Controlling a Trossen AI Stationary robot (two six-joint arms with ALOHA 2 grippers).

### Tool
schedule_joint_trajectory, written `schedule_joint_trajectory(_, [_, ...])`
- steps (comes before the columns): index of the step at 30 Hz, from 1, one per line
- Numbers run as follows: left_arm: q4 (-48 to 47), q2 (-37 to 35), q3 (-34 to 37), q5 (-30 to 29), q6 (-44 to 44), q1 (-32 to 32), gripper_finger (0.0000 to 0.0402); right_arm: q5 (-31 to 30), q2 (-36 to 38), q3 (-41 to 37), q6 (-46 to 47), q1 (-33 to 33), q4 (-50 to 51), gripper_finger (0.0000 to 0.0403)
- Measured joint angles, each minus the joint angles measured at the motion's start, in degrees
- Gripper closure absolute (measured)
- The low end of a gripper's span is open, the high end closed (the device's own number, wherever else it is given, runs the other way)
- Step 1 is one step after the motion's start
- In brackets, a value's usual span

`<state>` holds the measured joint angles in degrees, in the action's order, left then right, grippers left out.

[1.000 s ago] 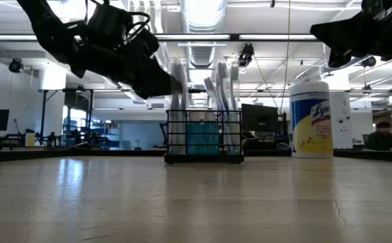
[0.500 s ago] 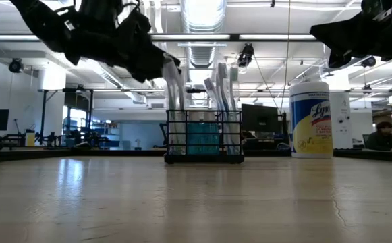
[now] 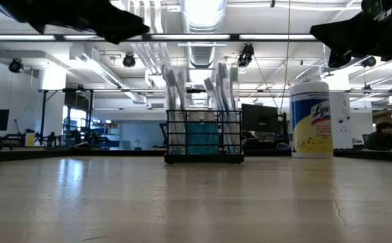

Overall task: Pick & Place toothbrushing station
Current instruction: Return to Home Position

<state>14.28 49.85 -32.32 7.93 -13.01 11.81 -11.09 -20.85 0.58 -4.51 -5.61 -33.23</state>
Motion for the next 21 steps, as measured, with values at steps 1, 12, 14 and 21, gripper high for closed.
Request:
schedule_joint_trajectory(1, [-3.58,-2.42,0.00,1.51,-2.14,-0.02,0.0150,0.00,0.01,0.00,0.00,0.00,-0.02,0.0394])
schedule_joint_trajectory(12, [-21.18,-21.01,5.72,-0.28,-5.20,0.09,0.0388,-5.37,0.23,0.00,-0.25,0.04,-0.49,0.0394])
schedule_joint_trajectory(14, [-18.27,-22.54,8.53,-0.77,-3.96,0.15,0.0391,-5.62,0.42,0.00,-0.35,0.03,-0.46,0.0394])
schedule_joint_trajectory(21, [-6.62,-28.62,19.77,-0.43,0.80,1.05,0.0399,-8.06,3.64,-0.02,0.60,0.00,5.53,0.0394])
